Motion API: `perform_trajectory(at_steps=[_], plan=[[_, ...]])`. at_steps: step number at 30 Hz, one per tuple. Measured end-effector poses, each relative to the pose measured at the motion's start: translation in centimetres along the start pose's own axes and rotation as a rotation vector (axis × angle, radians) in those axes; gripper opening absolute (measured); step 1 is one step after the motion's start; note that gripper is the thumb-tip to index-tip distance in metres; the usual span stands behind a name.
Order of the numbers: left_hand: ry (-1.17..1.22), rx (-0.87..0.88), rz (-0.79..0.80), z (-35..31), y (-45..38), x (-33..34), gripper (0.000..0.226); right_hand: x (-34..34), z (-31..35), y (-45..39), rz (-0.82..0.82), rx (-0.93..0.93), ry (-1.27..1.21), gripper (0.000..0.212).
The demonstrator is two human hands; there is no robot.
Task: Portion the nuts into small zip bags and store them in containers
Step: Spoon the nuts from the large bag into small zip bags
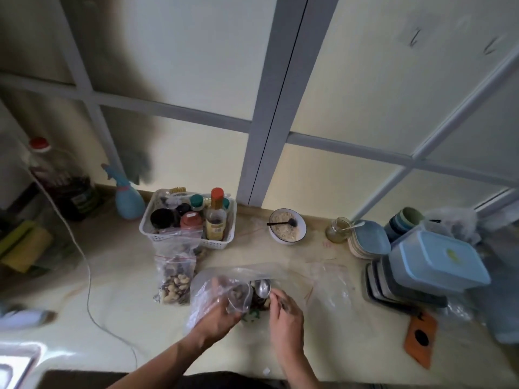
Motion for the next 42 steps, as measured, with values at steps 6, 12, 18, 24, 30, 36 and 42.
perform_trajectory(at_steps=[6,12,18,24,30,36,42], plan=[[-0.022,0.03,0.066,-0.3,-0.9,0.6,0.036,0.0,0.5,-0.3,0.069,-0.012,-0.018,0.018],[-0.018,0.013,0.121,-0.5,-0.2,0.5,0.046,0.0,0.6,0.7,0.162,-0.042,0.012,0.054],[-0.026,0.023,0.084,0.1,-0.6,0.8,0.038,0.1,0.3,0.7,0.133,0.028,0.029,0.031],[-0.075,0.087,0.091,-1.2,-0.1,0.5,0.023,0.3,0.6,0.0,-0.016,0.009,0.003,0.033],[-0.037,0.039,0.081,-0.8,-0.3,0.5,0.036,2.8,-0.1,0.5,0.098,0.044,-0.138,0.035],[-0.028,0.015,-0.006,-1.7,-0.3,-0.4,0.024,4.0,-0.2,0.8,0.164,0.664,-0.575,0.024],[-0.027,0.038,-0.036,-2.1,-0.1,-0.3,0.023,4.0,-0.2,1.1,0.084,1.105,-1.067,0.022]])
Point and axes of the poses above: each hand's wrist, its own y-axis away from the middle knuckle, its own x-axis out of the palm, z = x × y, the point moved 3 cm from there along -y, towards the middle knuckle, and after that the axes turned 6 degrees about -x, right-handed, at the moved point
